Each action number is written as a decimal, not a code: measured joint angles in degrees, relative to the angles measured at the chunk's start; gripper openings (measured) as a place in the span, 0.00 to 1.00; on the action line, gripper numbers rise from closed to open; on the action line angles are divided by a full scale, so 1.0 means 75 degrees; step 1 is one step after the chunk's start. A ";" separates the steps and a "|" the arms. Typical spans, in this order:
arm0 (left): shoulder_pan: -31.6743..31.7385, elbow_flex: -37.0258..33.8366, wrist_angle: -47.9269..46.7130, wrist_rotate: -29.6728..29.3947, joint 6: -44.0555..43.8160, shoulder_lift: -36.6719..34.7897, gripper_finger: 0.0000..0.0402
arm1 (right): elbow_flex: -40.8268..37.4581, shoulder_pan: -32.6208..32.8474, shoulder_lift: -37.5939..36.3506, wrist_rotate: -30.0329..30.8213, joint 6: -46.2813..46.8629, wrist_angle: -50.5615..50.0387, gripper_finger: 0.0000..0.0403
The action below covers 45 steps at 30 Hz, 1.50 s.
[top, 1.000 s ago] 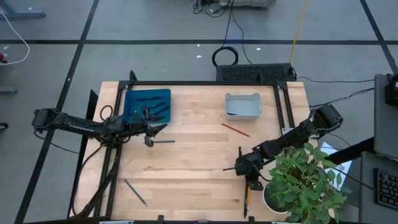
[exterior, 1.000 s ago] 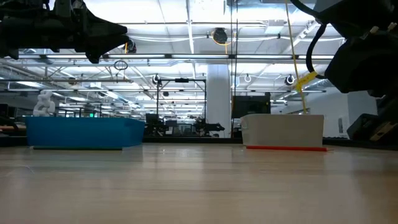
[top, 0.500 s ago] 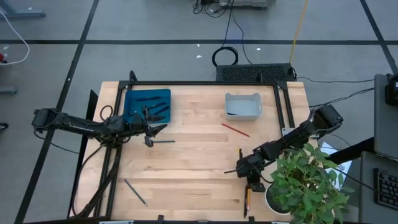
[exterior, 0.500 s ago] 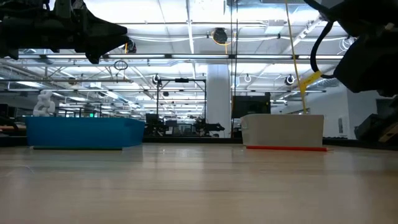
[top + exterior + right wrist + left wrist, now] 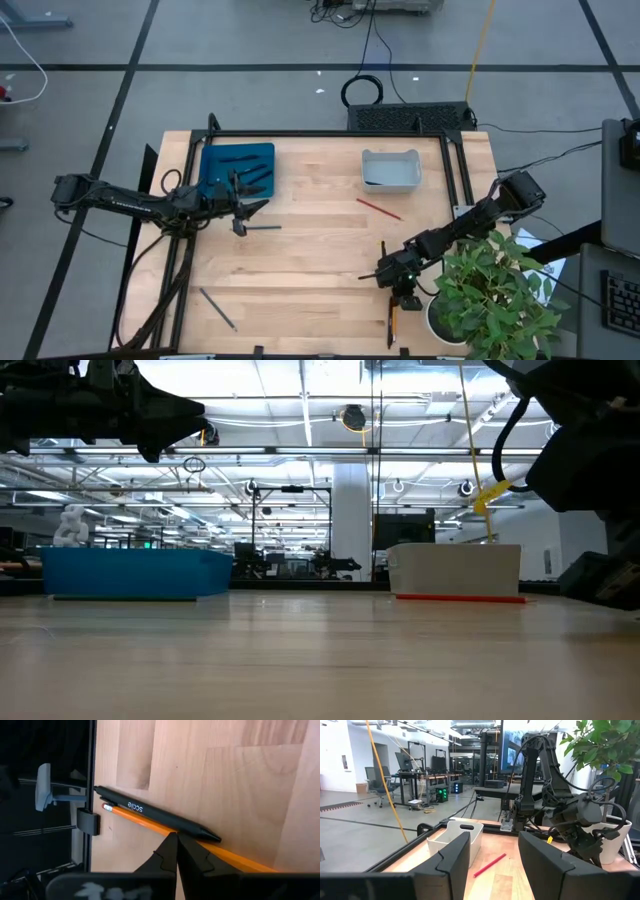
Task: Sort pens & pencils
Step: Put the black pen into the blue bin
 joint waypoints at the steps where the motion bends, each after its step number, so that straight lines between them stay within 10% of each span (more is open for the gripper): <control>1: 0.0000 0.0000 -0.0002 0.0000 0.0002 0.0002 0.43 | 0.0000 -0.0006 0.0000 0.0002 -0.0001 -0.0014 0.00; 45: -0.0003 0.0000 0.0004 0.0000 0.0000 0.0000 0.43 | -0.0006 -0.0561 -0.1277 0.1059 -0.0594 0.0093 0.00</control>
